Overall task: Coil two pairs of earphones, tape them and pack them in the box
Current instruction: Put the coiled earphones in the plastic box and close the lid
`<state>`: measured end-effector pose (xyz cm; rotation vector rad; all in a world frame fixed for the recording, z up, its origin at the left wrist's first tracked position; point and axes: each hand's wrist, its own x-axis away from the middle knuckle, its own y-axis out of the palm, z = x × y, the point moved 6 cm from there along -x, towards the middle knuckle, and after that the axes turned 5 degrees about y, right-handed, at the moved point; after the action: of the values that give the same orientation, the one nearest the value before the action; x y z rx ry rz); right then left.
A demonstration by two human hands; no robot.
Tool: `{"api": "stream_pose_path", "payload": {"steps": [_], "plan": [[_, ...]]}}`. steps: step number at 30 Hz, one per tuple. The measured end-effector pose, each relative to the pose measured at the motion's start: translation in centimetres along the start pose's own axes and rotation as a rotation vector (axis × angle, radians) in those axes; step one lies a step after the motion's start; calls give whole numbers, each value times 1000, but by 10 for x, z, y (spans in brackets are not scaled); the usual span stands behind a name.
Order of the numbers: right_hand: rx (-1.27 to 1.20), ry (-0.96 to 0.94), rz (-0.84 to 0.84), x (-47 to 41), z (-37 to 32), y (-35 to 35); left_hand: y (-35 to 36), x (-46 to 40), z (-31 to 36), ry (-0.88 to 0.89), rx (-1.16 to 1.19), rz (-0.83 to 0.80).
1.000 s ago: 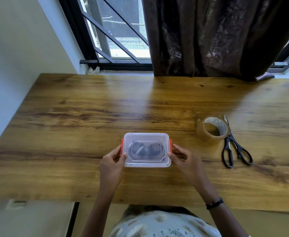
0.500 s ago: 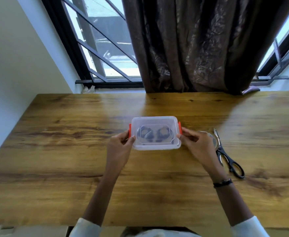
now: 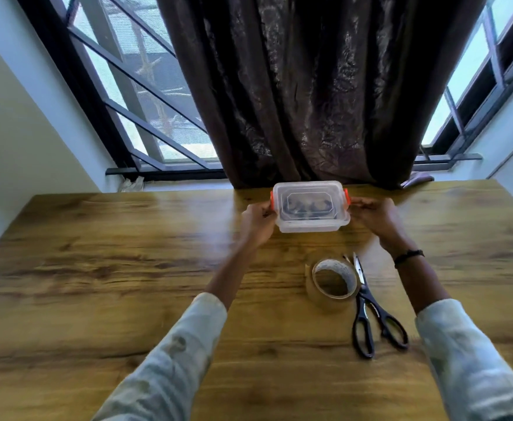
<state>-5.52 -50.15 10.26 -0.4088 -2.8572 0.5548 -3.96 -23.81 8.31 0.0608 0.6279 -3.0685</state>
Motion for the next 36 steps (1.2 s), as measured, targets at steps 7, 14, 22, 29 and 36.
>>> {"api": "stream_pose_path", "payload": {"steps": [7,14,22,29,36], "plan": [[-8,48,-14,-51,36,-15,46,-29,2,49,-49,-60],[-15,81,-32,-74,57,-20,74,-46,-7,-1,6,-82],[-18,71,-52,-86,67,-19,84,-46,-20,11,-33,-73],[-31,110,-16,-86,72,-20,86,-46,-22,-9,-33,-88],[195,57,33,-38,43,-33,72,-24,-12,-66,28,60]]}}
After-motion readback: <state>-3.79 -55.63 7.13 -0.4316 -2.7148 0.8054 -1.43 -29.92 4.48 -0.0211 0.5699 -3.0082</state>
